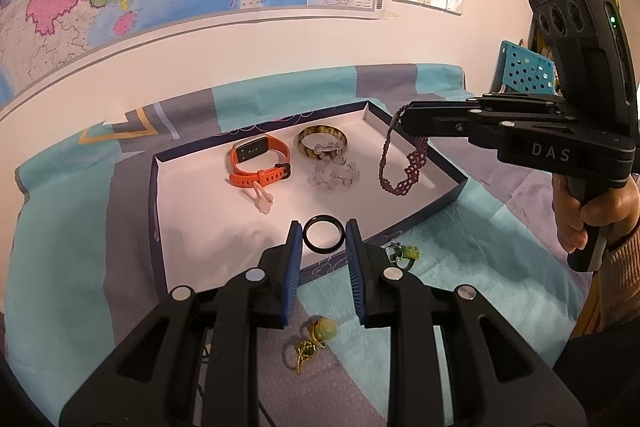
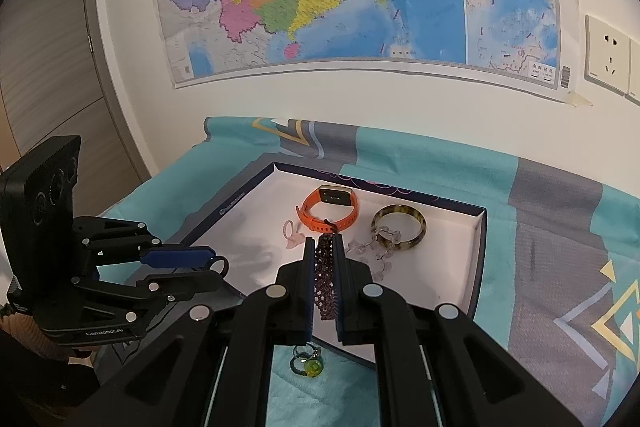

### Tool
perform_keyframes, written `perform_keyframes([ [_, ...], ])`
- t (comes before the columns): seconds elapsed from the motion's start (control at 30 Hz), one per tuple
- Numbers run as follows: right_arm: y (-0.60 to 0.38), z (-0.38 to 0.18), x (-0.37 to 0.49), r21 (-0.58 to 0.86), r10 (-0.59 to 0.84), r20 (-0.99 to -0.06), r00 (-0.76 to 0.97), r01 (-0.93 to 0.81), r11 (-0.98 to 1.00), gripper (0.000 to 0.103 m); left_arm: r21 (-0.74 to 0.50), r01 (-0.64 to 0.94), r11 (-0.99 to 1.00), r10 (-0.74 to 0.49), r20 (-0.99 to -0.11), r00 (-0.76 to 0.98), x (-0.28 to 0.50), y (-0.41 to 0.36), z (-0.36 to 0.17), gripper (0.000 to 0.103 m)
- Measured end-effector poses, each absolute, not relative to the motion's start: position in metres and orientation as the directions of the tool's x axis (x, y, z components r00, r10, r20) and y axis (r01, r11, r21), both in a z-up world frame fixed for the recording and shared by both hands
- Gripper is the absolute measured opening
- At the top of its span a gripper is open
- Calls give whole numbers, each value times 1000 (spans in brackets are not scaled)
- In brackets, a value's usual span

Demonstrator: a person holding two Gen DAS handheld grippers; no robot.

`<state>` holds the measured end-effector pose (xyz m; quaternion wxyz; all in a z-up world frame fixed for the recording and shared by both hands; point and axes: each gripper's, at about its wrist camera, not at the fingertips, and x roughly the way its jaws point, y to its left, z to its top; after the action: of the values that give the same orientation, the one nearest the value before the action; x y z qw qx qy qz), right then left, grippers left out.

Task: Organize jewelry
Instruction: 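Carry the black ring and dark beaded necklace over the tray with both tools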

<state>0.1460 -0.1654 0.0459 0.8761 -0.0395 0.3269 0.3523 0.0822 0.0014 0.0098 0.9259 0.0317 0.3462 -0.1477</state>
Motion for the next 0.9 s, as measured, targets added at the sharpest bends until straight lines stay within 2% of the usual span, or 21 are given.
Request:
perform_keyframes([
  [0.9, -155, 30, 168, 190, 585, -628, 513, -628, 755, 7, -46, 253, 966, -217, -673, 707, 114, 8, 1, 22],
])
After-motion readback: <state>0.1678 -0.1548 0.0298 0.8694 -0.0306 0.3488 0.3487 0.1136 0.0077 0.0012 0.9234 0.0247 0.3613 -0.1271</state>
